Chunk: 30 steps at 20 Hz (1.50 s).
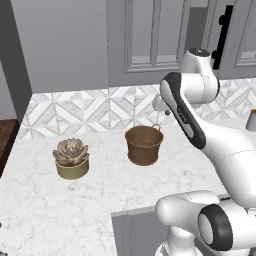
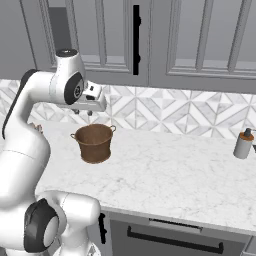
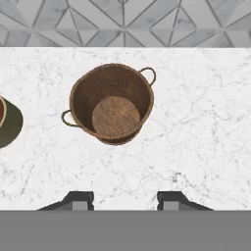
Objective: Open the cabinet, pick up the bread from the cabinet and place it in the basket. Then move the basket to the dining counter.
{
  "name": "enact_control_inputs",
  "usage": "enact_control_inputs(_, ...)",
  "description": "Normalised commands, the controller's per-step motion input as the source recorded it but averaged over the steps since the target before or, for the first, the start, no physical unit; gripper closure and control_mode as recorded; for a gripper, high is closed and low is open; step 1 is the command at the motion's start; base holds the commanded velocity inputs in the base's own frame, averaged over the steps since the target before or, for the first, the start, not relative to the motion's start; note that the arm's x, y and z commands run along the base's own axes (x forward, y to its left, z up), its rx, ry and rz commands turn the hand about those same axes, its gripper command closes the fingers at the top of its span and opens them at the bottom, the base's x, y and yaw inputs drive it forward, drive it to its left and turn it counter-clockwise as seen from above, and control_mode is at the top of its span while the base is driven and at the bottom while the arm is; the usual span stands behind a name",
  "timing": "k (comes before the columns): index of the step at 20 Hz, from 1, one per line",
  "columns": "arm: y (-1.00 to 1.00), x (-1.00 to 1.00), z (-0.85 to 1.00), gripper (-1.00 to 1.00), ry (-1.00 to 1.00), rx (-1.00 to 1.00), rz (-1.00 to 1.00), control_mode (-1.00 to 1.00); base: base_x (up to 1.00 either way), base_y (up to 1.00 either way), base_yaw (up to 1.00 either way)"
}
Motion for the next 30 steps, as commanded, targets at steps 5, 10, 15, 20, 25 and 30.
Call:
enact_control_inputs(5,-0.03,-0.17,-0.04,-1.00,-0.02,0.01,0.00,-1.00,0.00,0.00,0.00)
enact_control_inputs(10,-0.67,-0.79,0.01,-1.00,-0.27,0.08,-0.03,-1.00,0.00,0.00,0.00)
enact_control_inputs(15,-0.96,-0.08,0.60,-1.00,-0.31,0.15,-0.11,-1.00,0.00,0.00,0.00)
enact_control_inputs(20,-0.76,0.25,0.86,-1.00,-0.13,0.14,-0.02,-1.00,0.00,0.00,0.00)
enact_control_inputs(25,-0.27,0.66,0.53,-1.00,-0.03,0.04,0.00,-1.00,0.00,0.00,0.00)
enact_control_inputs(30,-0.26,0.38,0.60,-1.00,0.00,0.01,0.00,-1.00,0.00,0.00,0.00)
